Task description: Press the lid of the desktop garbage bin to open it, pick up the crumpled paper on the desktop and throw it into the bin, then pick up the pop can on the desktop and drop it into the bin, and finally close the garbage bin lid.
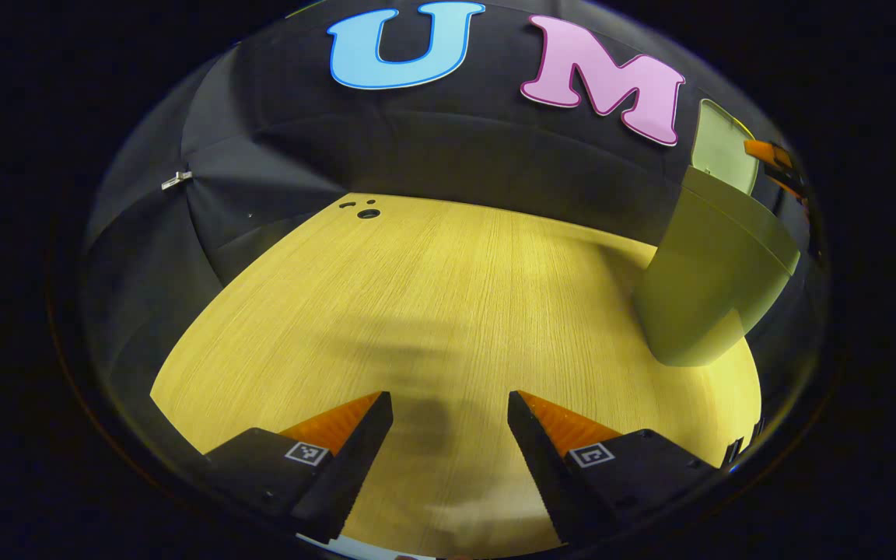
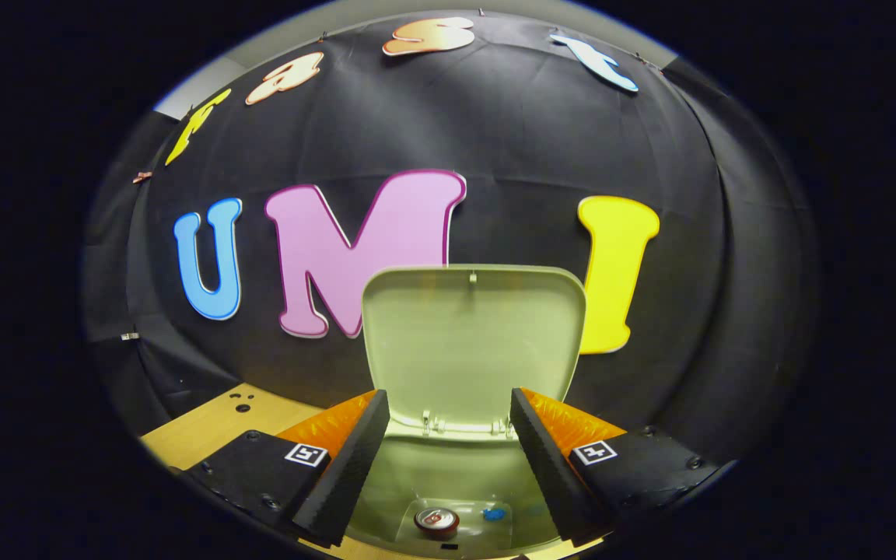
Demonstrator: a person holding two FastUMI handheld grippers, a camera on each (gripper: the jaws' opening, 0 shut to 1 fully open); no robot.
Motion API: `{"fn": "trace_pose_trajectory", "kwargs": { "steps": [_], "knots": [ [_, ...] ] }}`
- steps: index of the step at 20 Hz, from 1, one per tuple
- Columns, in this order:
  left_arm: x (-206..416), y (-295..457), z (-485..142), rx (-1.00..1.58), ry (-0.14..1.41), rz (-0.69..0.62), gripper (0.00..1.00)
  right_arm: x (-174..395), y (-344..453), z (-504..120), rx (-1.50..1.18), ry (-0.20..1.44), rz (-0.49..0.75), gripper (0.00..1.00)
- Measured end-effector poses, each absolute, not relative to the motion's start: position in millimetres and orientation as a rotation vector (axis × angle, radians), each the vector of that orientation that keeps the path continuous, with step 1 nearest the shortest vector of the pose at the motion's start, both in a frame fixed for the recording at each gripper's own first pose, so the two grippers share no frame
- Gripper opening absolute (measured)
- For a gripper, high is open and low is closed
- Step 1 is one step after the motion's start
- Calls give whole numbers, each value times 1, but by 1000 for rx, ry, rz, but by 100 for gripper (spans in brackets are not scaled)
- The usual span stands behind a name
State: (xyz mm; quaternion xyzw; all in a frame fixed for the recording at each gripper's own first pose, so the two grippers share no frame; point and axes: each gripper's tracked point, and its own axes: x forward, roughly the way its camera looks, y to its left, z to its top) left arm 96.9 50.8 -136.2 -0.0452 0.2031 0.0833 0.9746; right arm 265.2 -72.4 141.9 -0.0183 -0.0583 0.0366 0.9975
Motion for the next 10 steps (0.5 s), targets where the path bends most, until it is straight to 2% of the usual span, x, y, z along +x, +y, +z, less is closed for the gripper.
{"fn": "trace_pose_trajectory", "kwargs": {
  "steps": [10],
  "knots": [
    [98,43,-141,-115,421,191,96,277,-76,244,-47,-312,61,96]
  ]
}}
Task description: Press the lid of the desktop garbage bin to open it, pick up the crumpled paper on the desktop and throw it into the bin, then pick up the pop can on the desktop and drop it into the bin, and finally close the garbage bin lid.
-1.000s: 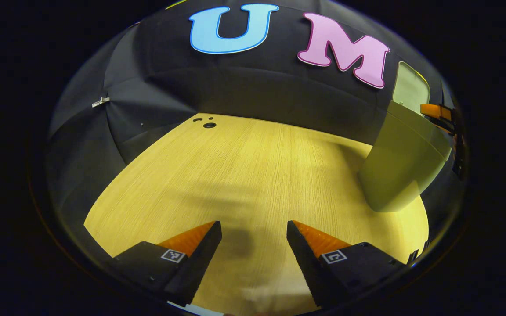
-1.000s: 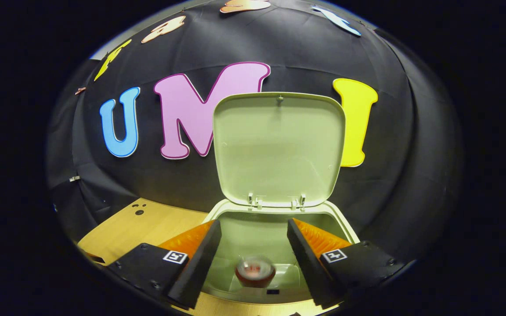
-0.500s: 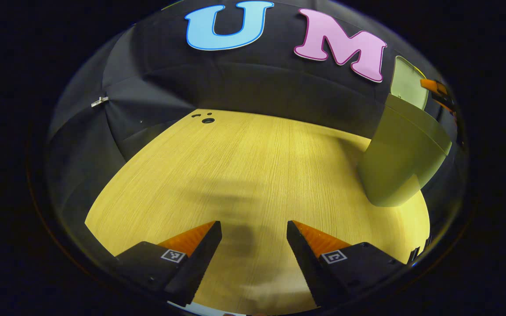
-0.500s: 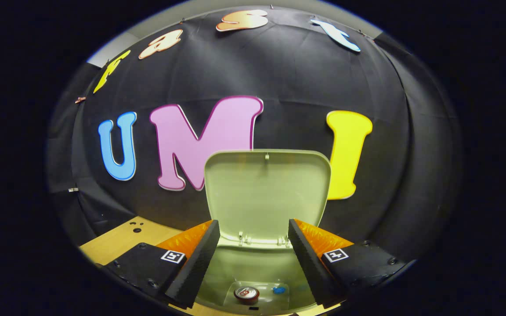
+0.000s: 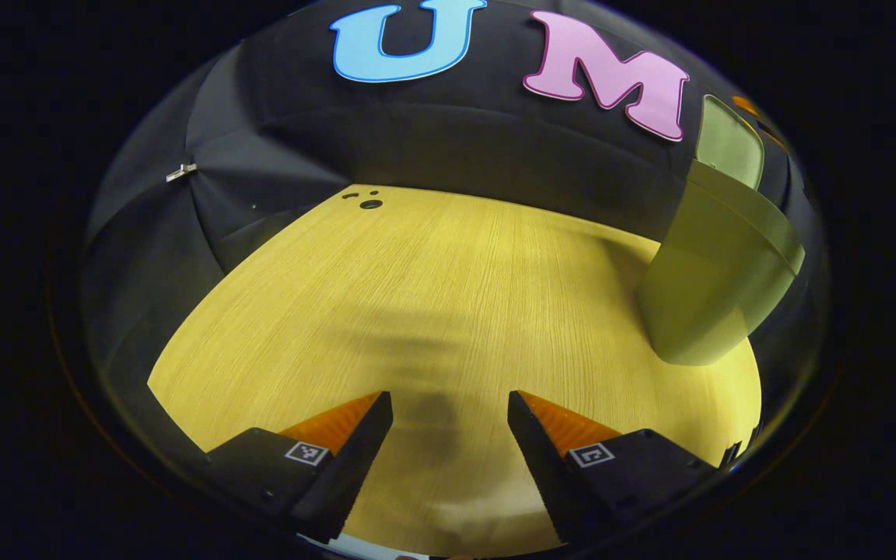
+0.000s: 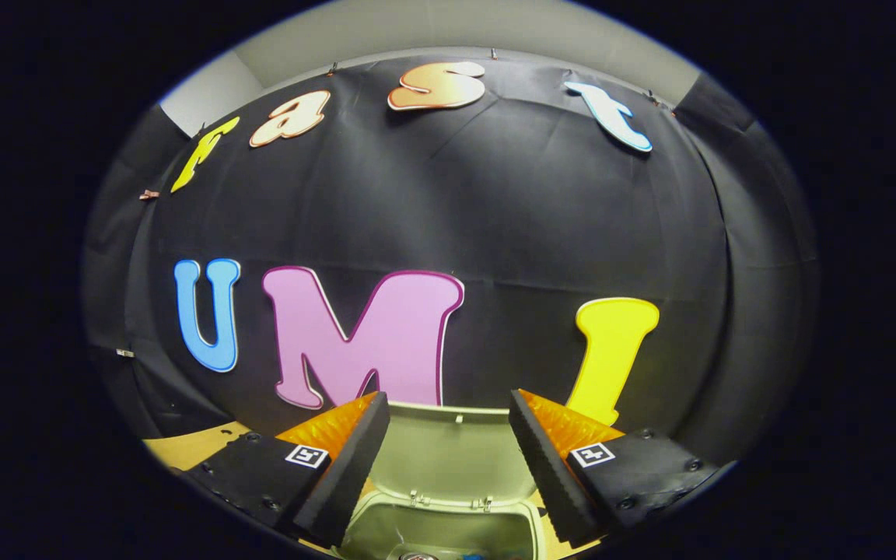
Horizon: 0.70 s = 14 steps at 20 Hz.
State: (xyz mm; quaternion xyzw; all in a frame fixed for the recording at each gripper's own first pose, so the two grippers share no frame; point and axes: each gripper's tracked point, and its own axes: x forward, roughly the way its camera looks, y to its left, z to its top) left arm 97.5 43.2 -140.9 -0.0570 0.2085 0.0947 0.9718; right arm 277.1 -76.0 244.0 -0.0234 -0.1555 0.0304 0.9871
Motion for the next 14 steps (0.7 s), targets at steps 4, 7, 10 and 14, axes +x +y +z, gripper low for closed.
{"fn": "trace_pose_trajectory", "kwargs": {
  "steps": [4,7,10,14],
  "knots": [
    [94,42,-140,-131,422,207,96,296,-80,255,1,-291,44,97],
    [91,43,-136,-128,418,206,96,318,-80,257,12,-259,26,97],
    [88,49,-135,-129,418,221,96,339,-80,245,15,-200,12,97],
    [82,55,-132,-150,403,242,96,354,-86,238,28,-177,-8,98]
  ]
}}
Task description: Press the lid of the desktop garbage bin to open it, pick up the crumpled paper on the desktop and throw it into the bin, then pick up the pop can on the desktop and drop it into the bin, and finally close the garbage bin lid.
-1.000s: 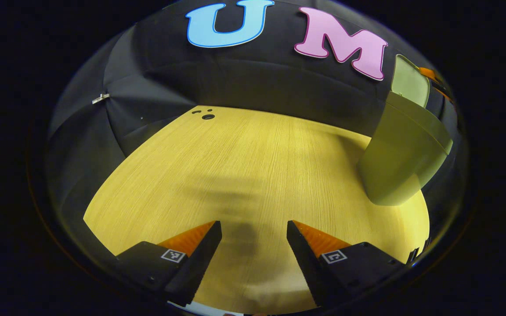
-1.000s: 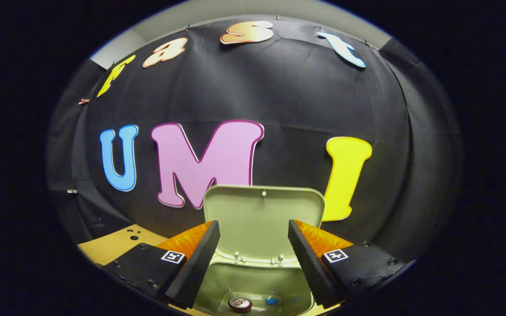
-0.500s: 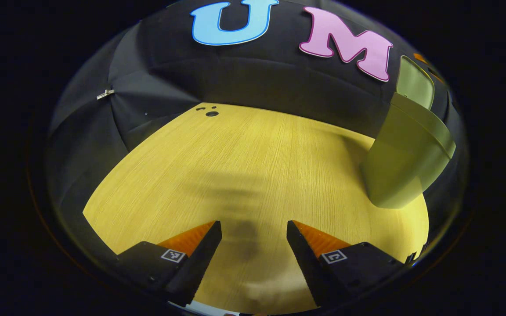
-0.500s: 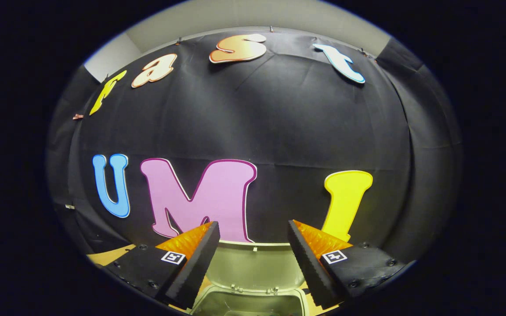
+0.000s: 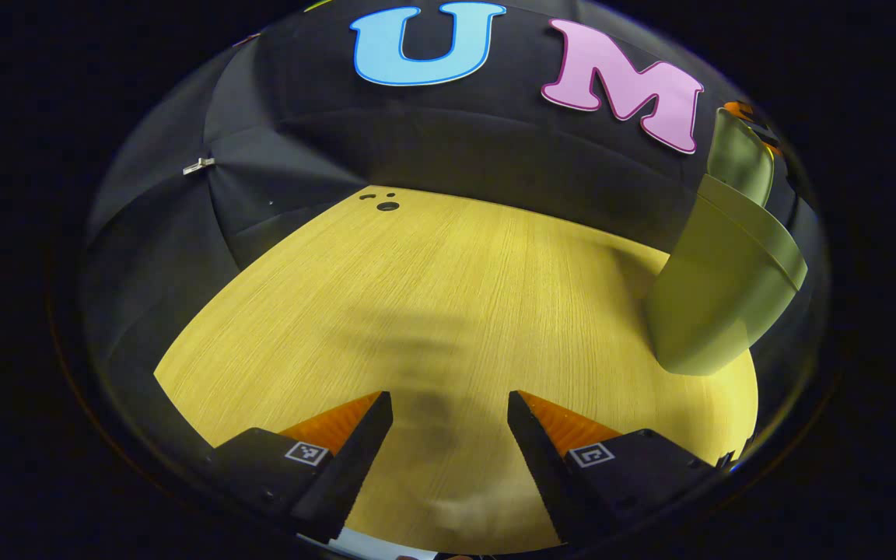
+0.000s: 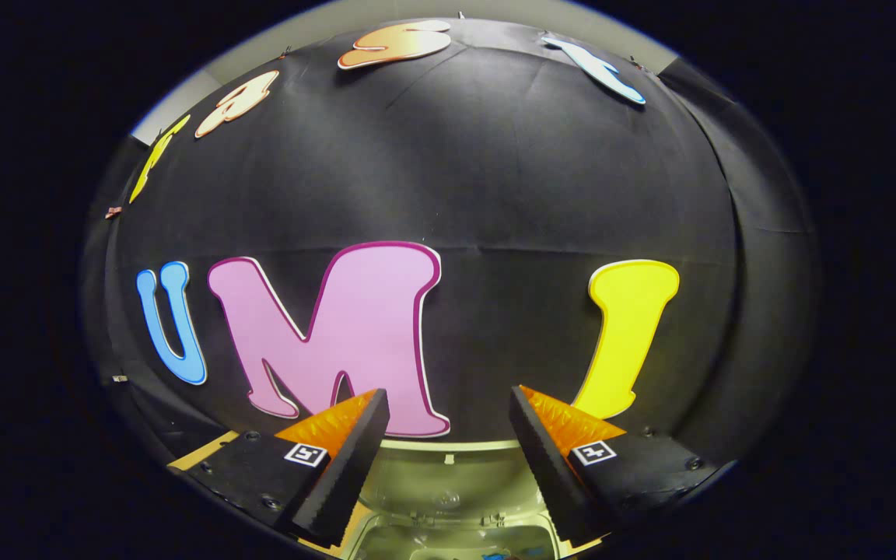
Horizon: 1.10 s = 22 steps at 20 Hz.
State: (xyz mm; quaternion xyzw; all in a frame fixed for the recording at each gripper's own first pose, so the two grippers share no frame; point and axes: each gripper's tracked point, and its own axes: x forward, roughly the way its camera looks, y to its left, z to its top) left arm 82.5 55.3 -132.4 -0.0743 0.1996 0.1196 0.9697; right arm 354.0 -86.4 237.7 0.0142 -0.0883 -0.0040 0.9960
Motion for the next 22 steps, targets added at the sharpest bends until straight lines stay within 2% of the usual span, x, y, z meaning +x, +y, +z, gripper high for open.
{"fn": "trace_pose_trajectory", "kwargs": {
  "steps": [6,12,22],
  "knots": [
    [80,57,-130,-184,388,246,96,345,-82,229,16,-127,21,98],
    [80,60,-118,-169,369,221,96,308,-80,210,13,-99,28,98],
    [81,54,-124,-108,380,101,96,245,-69,112,30,27,-10,98]
  ]
}}
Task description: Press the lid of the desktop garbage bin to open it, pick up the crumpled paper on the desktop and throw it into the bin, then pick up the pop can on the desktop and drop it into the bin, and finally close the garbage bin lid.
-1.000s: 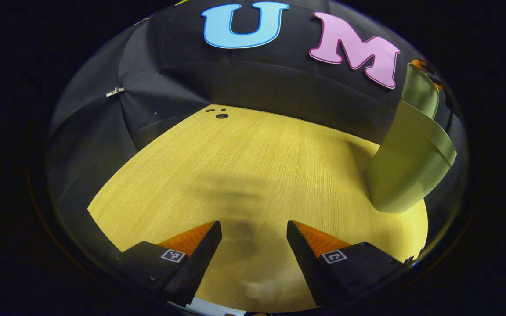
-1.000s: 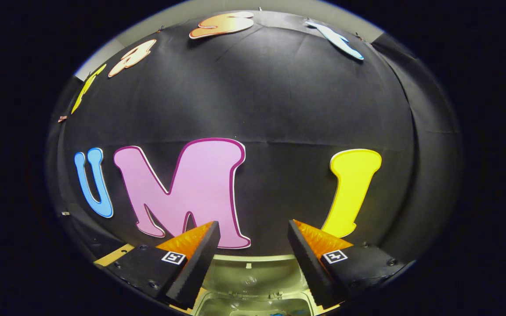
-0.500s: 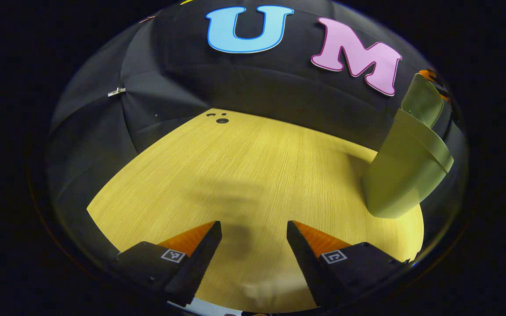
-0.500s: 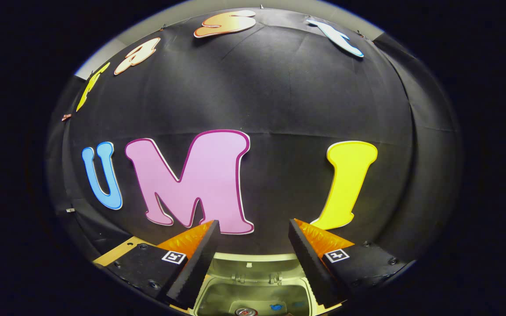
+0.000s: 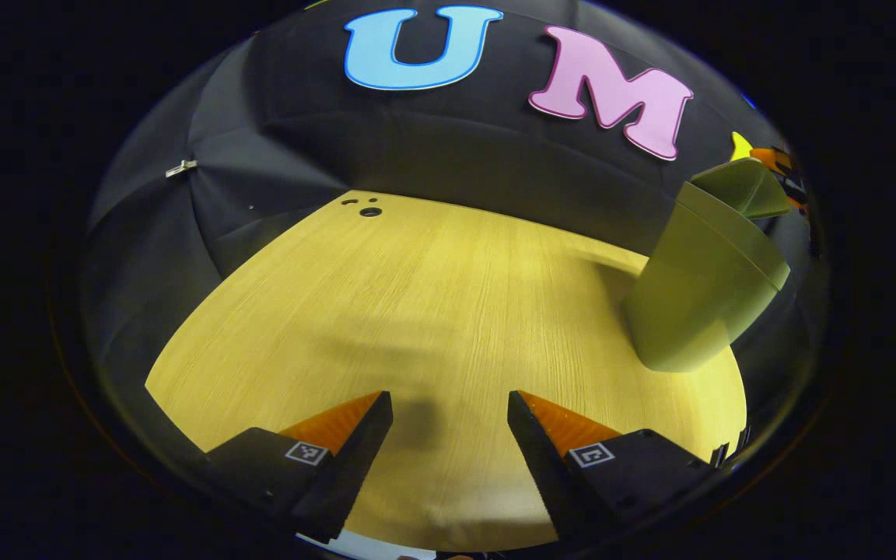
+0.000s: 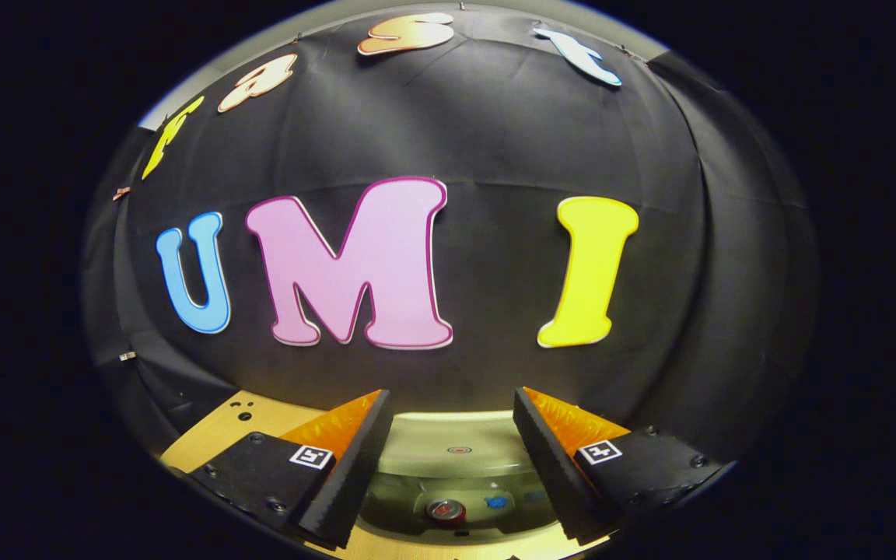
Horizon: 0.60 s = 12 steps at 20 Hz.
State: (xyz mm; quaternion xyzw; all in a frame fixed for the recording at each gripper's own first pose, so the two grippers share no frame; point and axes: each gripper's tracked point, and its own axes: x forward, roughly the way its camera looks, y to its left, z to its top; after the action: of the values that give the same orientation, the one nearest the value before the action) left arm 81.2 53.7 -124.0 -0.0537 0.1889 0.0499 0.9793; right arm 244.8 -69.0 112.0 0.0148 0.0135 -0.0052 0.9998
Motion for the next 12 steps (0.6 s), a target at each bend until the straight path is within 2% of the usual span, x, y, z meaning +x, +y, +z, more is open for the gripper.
{"fn": "trace_pose_trajectory", "kwargs": {
  "steps": [5,12],
  "knots": [
    [76,51,-136,-97,388,60,96,232,-60,50,4,127,-24,99],
    [69,53,-142,-102,390,21,96,219,-65,33,25,134,-63,99]
  ]
}}
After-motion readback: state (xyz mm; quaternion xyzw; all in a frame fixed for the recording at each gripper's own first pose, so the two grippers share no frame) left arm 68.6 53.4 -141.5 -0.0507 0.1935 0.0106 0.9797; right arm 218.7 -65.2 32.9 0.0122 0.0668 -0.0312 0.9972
